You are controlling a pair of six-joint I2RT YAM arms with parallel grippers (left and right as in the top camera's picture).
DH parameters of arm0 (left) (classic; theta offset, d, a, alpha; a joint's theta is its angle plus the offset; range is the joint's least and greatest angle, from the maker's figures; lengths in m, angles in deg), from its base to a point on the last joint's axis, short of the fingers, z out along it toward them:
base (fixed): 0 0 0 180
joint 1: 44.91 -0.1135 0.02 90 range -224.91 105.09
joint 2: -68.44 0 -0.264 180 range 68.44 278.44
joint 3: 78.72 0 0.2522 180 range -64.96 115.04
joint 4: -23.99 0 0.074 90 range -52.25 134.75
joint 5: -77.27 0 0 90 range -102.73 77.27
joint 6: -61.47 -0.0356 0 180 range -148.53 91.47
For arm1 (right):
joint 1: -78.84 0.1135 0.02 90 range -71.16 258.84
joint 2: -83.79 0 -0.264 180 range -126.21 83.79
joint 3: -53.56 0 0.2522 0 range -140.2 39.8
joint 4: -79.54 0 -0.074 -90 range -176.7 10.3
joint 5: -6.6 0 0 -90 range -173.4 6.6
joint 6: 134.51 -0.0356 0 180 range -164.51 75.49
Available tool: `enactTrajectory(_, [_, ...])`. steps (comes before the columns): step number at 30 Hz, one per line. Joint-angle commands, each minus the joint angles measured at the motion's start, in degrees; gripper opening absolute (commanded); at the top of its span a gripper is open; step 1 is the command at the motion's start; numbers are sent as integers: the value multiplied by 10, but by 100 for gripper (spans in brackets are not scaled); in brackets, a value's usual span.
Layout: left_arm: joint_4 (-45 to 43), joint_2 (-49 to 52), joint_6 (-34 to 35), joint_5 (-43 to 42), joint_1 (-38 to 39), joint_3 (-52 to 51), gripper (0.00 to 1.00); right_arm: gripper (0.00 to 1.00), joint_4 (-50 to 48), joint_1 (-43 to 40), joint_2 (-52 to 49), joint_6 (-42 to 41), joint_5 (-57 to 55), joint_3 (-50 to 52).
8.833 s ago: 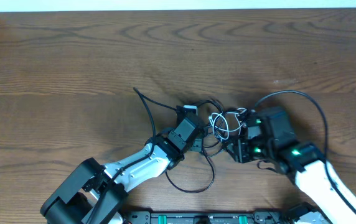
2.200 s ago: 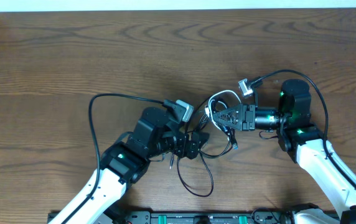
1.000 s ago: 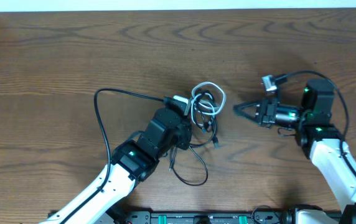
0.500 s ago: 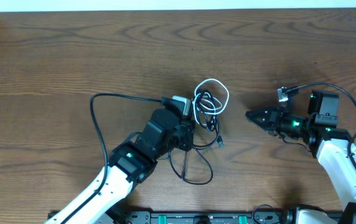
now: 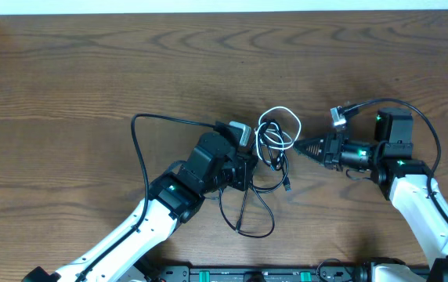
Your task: Untangle cables
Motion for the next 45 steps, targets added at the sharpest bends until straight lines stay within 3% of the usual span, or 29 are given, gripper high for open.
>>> enactTrajectory(1, [-5,-1,1,-12,-1,5,8,23,-23,9,4,-55,25,-4])
enactTrajectory(12, [-5,-1,5,-12,-1,5,8,23,-46,41,4,-69,-3,-4])
enactTrajectory(21, [-5,-1,5,-11,-1,5,8,1,-96,82,4,-94,-19,-4])
enactTrajectory(26, [-5,-1,5,-10,-1,5,8,1,-96,82,4,-92,-18,-4])
enactTrajectory(29, [-5,-1,5,-5,-1,5,7,1,-96,81,5,-40,-26,-4])
enactTrajectory(36, [-7,-1,20,71,-1,5,8,1,-45,49,15,30,16,-4])
enactTrajectory(40, [-32,-1,71,100,-1,5,11,2,71,47,43,108,-41,-4])
enactTrajectory(45, [-61,-1,78,100,-1,5,15,1,166,47,85,165,-75,-4])
